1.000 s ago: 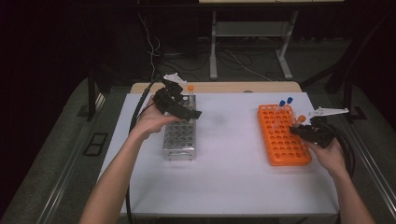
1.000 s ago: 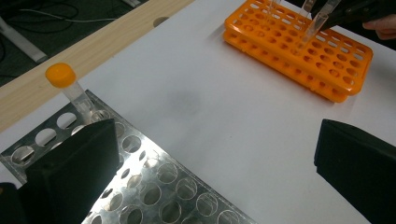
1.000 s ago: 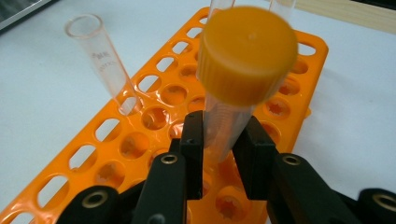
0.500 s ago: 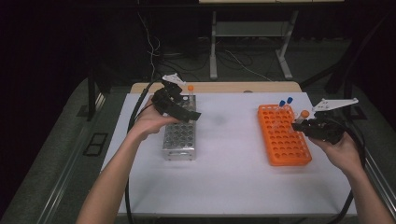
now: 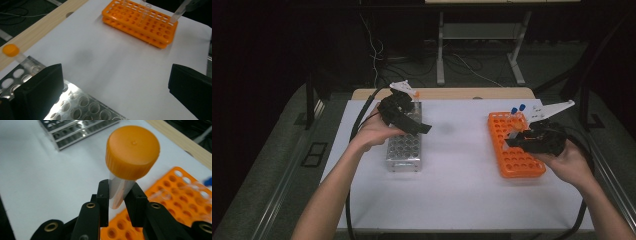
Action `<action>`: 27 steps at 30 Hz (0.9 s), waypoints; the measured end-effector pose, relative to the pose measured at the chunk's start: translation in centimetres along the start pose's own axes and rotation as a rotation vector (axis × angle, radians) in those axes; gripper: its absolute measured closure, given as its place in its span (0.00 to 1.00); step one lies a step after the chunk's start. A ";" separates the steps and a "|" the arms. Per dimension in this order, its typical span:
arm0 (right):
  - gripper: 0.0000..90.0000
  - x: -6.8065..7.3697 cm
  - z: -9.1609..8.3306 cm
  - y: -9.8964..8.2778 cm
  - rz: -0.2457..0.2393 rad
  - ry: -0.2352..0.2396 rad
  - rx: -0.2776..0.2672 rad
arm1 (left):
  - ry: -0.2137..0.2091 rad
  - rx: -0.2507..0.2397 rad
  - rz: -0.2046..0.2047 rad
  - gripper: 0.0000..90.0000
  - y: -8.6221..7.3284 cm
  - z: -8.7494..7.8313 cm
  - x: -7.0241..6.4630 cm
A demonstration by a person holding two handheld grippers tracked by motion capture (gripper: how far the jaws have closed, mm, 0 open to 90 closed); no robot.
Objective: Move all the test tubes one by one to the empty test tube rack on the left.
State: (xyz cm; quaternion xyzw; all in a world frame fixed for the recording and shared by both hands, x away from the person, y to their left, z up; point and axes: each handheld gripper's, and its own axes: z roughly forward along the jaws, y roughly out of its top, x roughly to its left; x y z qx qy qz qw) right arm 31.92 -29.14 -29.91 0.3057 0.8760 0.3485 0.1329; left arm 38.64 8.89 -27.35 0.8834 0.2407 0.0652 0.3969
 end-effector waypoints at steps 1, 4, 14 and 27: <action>0.82 0.3 0.3 0.3 -0.012 0.008 0.006 | -0.005 0.004 0.010 0.00 0.1 0.1 -0.3; 0.82 1.2 1.1 1.0 -0.037 0.033 0.025 | -0.029 0.015 0.037 0.00 0.4 0.4 -1.1; 0.82 3.6 4.0 2.7 -0.107 0.123 0.084 | -0.108 0.063 0.137 0.00 1.3 1.8 -3.6; 0.82 6.4 7.8 4.1 -0.179 0.220 0.135 | -0.213 0.150 0.238 0.11 1.6 4.0 -6.0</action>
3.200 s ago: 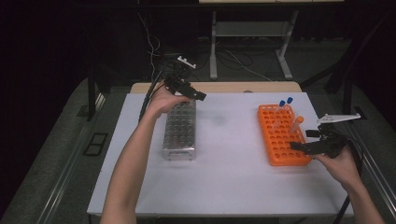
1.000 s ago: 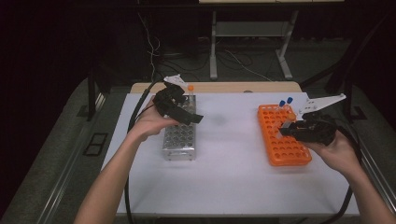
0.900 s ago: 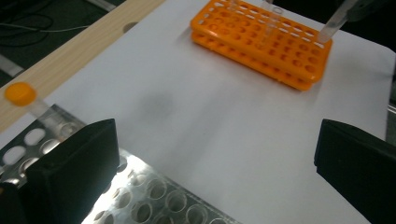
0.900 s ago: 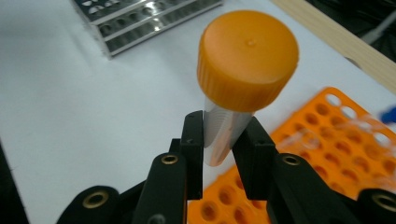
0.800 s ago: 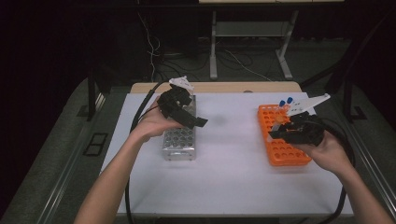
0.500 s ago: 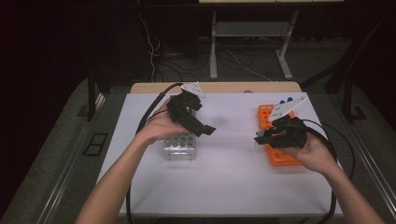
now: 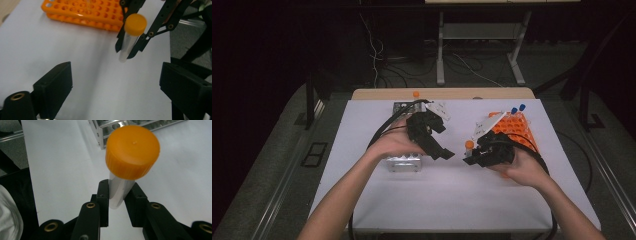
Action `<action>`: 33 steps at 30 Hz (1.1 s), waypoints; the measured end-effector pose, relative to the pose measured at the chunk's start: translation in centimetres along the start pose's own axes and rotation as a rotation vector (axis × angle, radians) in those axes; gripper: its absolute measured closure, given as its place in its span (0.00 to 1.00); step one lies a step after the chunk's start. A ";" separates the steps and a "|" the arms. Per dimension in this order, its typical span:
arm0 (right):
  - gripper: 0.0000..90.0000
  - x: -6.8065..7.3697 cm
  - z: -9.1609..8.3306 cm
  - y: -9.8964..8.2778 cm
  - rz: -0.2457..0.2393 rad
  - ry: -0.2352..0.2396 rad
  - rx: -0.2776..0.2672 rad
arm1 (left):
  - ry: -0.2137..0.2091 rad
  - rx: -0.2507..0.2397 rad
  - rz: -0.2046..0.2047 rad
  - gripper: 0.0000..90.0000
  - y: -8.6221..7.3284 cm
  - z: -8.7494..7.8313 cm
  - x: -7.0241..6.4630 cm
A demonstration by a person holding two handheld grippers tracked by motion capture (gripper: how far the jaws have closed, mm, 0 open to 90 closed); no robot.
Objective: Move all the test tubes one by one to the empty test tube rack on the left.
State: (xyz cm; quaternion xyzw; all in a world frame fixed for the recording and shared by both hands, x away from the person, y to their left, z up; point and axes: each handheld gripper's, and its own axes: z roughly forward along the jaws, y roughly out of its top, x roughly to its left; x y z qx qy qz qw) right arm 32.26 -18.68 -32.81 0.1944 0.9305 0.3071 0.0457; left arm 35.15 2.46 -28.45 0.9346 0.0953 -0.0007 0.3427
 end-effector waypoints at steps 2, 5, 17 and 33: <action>0.82 0.2 0.6 0.2 -0.009 0.014 0.005 | -0.006 0.018 0.020 0.15 0.1 0.4 -0.1; 0.82 0.5 1.5 0.4 -0.015 0.026 0.008 | -0.020 0.034 0.034 0.19 0.2 1.0 -0.3; 0.82 1.7 3.6 1.1 -0.059 0.059 0.018 | -0.096 0.056 0.082 0.55 0.3 1.9 -0.5; 0.73 1.5 3.2 0.8 -0.012 0.061 -0.033 | -0.093 0.076 0.078 0.76 0.5 1.0 0.3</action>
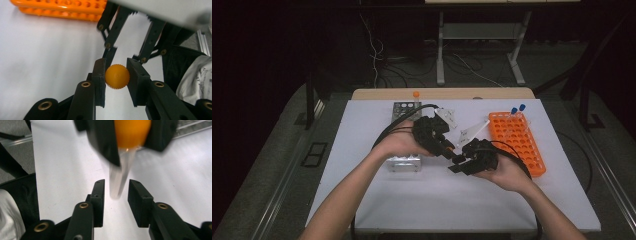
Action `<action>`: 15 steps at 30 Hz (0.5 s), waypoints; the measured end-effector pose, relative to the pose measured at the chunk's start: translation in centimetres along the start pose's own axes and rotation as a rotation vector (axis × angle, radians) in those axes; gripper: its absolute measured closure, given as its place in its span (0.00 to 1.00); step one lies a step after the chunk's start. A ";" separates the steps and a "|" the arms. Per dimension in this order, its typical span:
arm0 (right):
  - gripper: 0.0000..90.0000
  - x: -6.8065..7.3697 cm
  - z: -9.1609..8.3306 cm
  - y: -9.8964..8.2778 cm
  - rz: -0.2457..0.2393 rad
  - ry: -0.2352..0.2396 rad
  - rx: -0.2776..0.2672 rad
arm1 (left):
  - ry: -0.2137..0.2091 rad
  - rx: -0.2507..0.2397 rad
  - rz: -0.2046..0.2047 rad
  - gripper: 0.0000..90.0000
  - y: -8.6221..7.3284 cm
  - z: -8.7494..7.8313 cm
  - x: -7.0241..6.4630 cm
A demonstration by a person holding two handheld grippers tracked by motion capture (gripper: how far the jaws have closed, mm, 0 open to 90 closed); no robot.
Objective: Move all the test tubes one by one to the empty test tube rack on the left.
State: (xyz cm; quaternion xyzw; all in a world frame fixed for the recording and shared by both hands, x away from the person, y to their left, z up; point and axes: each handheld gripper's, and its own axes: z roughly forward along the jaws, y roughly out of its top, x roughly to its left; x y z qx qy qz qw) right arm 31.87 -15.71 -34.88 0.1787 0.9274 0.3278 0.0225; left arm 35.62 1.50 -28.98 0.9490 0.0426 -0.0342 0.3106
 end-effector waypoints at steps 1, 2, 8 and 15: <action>0.73 -0.1 -0.2 -0.1 0.005 -0.004 -0.006 | 0.006 -0.009 -0.002 0.76 0.0 -0.2 0.2; 0.72 -0.2 -0.4 -0.3 0.011 -0.008 -0.010 | 0.005 -0.012 -0.014 0.76 -0.1 -0.5 0.3; 0.66 -0.9 -1.6 -1.4 0.043 -0.029 -0.036 | 0.057 -0.009 -0.047 0.76 -0.3 -2.1 1.5; 0.51 -1.5 -3.1 -2.8 0.106 -0.073 -0.070 | 0.118 -0.028 -0.098 0.76 -0.9 -4.4 3.0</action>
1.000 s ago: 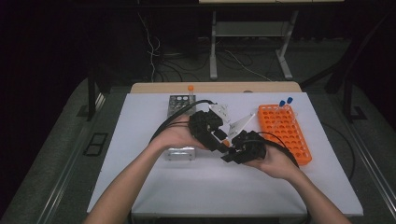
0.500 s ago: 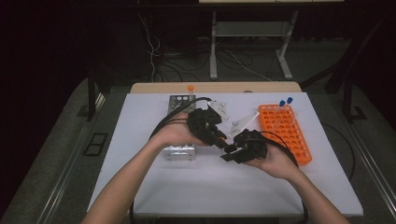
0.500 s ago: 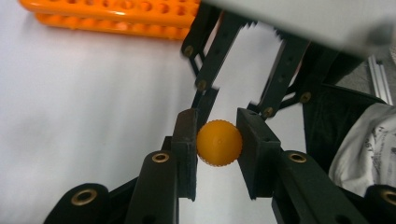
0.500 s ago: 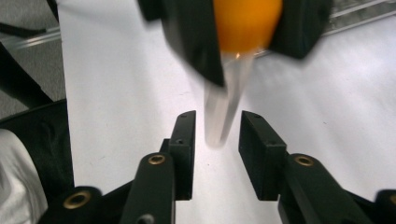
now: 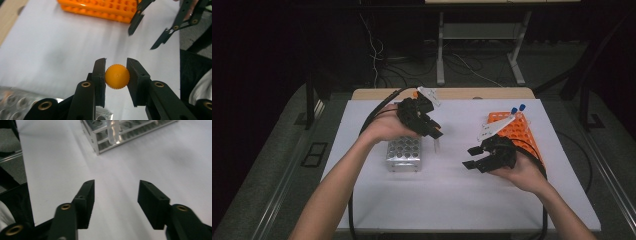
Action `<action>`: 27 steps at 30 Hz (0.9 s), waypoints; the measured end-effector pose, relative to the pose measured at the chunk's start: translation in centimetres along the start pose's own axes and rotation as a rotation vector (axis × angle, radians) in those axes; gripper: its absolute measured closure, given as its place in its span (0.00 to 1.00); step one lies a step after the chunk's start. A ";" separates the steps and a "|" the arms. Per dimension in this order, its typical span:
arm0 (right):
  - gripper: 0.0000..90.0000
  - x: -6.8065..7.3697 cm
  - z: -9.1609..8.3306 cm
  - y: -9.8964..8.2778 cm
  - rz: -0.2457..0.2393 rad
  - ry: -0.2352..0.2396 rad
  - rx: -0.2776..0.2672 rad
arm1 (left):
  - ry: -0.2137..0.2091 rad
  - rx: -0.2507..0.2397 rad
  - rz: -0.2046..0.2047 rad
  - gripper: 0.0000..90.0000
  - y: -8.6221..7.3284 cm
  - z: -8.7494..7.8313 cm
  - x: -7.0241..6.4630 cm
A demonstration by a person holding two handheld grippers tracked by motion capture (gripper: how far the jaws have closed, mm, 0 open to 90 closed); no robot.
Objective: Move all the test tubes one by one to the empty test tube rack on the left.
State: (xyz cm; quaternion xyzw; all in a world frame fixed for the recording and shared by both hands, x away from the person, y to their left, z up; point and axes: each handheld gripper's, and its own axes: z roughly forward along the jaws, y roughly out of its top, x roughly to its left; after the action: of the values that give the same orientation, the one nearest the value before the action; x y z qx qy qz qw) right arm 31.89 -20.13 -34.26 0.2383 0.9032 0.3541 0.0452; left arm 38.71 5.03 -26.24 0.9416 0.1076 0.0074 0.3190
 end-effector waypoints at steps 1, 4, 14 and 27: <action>0.49 -0.1 -0.2 -0.2 0.003 -0.007 -0.003 | 0.010 -0.002 -0.006 0.76 -0.1 -0.3 0.3; 0.40 -0.4 -1.0 -0.8 0.025 -0.026 -0.019 | 0.034 -0.010 -0.027 0.76 -0.2 -1.1 1.2; 0.10 -1.1 -3.8 -2.4 0.093 -0.065 -0.073 | 0.103 -0.009 -0.086 0.76 -0.2 -2.8 3.9; 0.00 -1.6 -5.5 -4.5 0.144 -0.100 -0.069 | 0.175 0.006 -0.158 0.76 0.8 -4.0 7.8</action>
State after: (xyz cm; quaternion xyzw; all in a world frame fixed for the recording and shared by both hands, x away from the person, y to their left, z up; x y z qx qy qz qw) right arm 30.21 -27.09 -33.29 0.3182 0.8677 0.3749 0.0726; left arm 46.11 8.44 -23.00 0.9268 0.2090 0.0643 0.3052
